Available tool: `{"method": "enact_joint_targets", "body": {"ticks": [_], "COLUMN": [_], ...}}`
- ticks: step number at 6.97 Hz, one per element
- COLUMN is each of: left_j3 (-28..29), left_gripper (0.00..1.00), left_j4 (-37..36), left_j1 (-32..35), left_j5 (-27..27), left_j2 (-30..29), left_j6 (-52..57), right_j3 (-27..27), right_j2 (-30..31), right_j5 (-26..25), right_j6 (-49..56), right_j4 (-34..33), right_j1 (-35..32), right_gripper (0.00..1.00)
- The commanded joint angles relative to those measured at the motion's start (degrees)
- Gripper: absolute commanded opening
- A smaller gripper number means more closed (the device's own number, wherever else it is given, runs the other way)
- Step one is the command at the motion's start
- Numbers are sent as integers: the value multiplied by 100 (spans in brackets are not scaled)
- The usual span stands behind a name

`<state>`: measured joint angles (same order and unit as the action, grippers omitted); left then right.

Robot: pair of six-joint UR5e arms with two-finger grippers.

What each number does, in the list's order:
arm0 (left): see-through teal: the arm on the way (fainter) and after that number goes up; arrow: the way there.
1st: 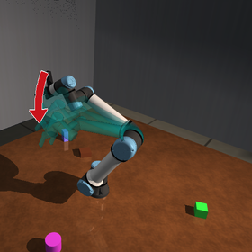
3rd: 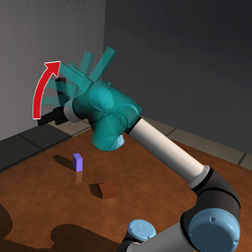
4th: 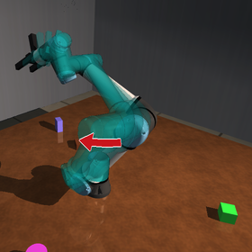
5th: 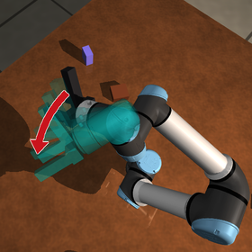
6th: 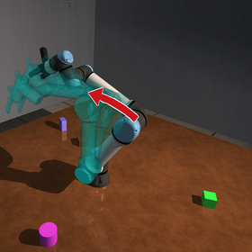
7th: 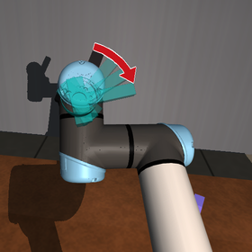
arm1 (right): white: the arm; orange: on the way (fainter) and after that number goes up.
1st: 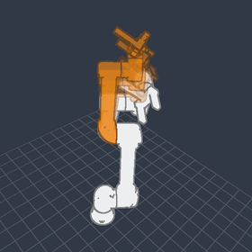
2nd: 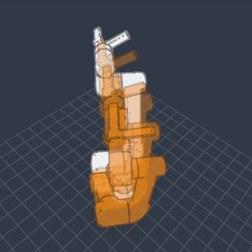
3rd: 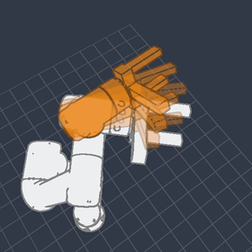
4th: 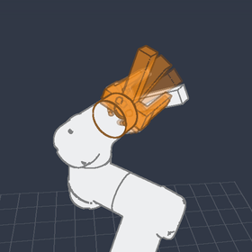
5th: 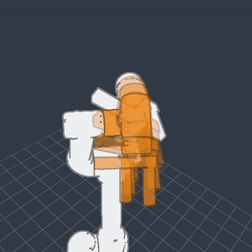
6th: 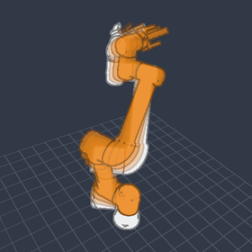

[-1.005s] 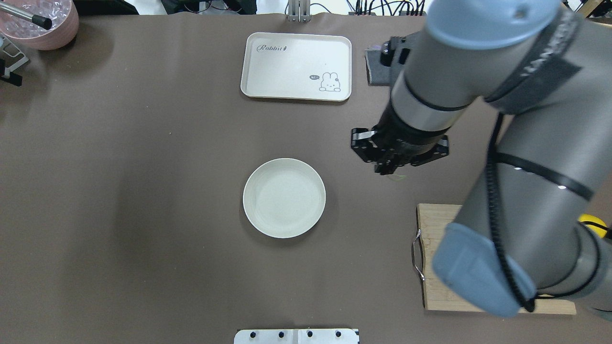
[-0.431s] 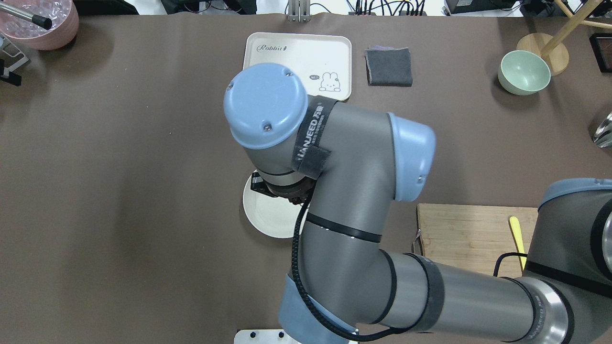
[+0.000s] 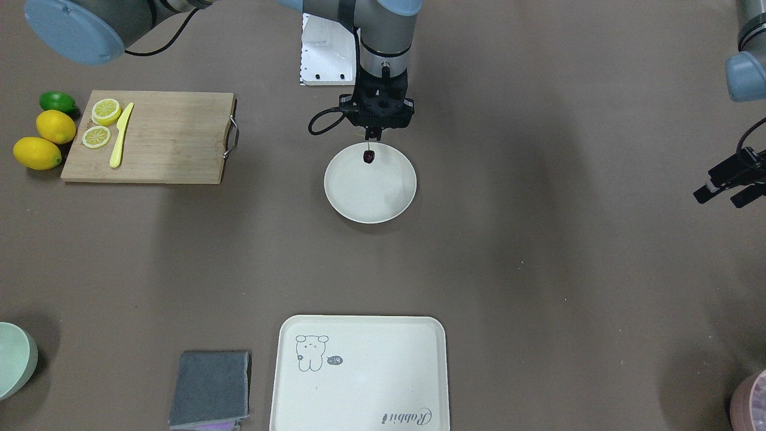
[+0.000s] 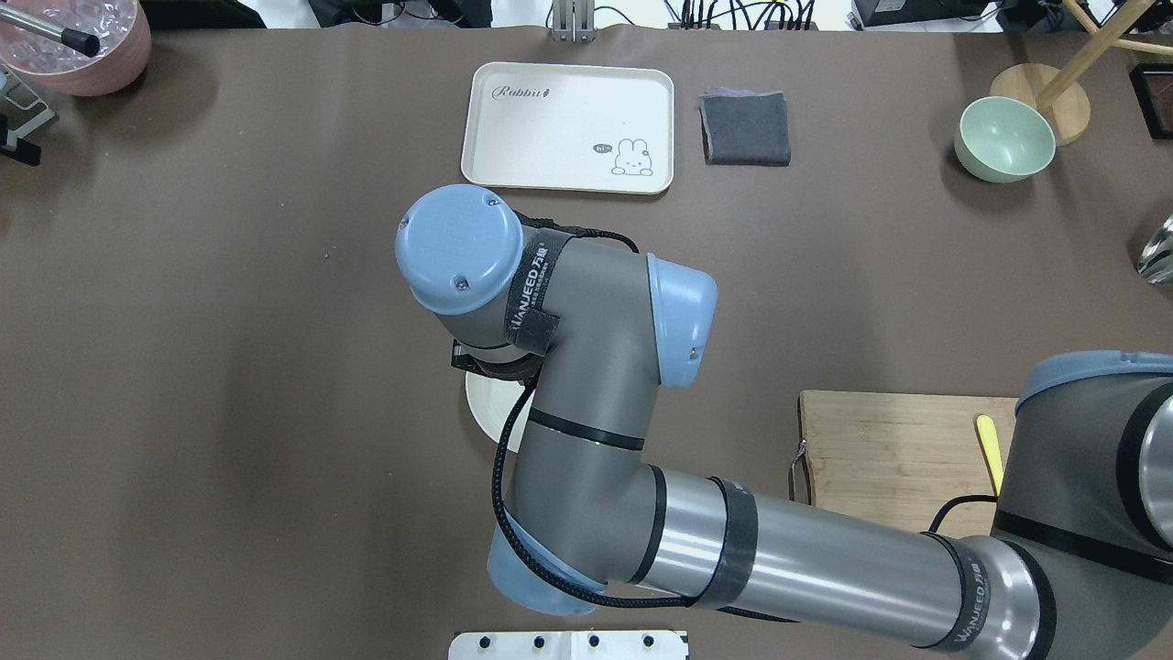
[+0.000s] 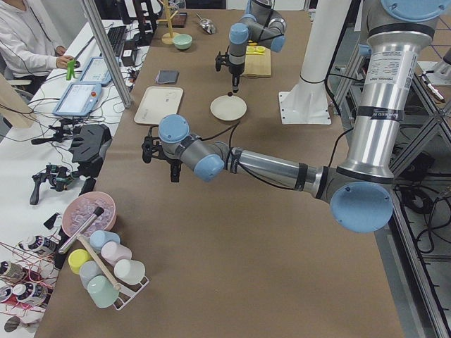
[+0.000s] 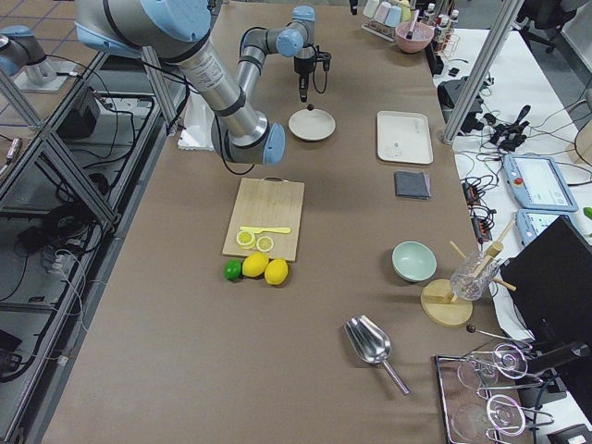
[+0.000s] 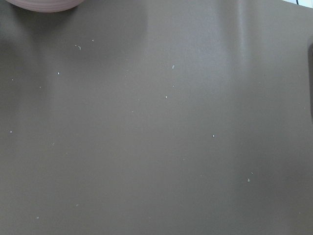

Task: Place red cherry on plate
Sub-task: 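Carry the cherry with the right gripper over the white plate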

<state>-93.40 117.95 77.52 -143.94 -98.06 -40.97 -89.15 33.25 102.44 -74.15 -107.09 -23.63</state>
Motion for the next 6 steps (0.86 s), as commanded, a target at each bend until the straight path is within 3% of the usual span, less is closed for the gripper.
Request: {"method": "enact_joint_targets", "body": {"ticks": [1,4,5,6], "left_j3": [-38,-196,-214,-214], "left_gripper": [98,98,98,98], "left_j4": [9,18,9,9], "left_j1": [0,-9,-9,-9], "left_j5": [-55,-73,-64,-73], "left_j2": [6,41,41,41], "left_j6": [-164,-333,-368,-368], "right_j3": [748,759,794,838], "right_j2": [41,366,367,367], "right_j5": [-162,-268,-277,-294], "right_j6": [49,67,24,6], "right_j4": [750,1066,1076,1077], "right_j1": [-2,86,139,183], "right_gripper": [0,4,36,59]}}
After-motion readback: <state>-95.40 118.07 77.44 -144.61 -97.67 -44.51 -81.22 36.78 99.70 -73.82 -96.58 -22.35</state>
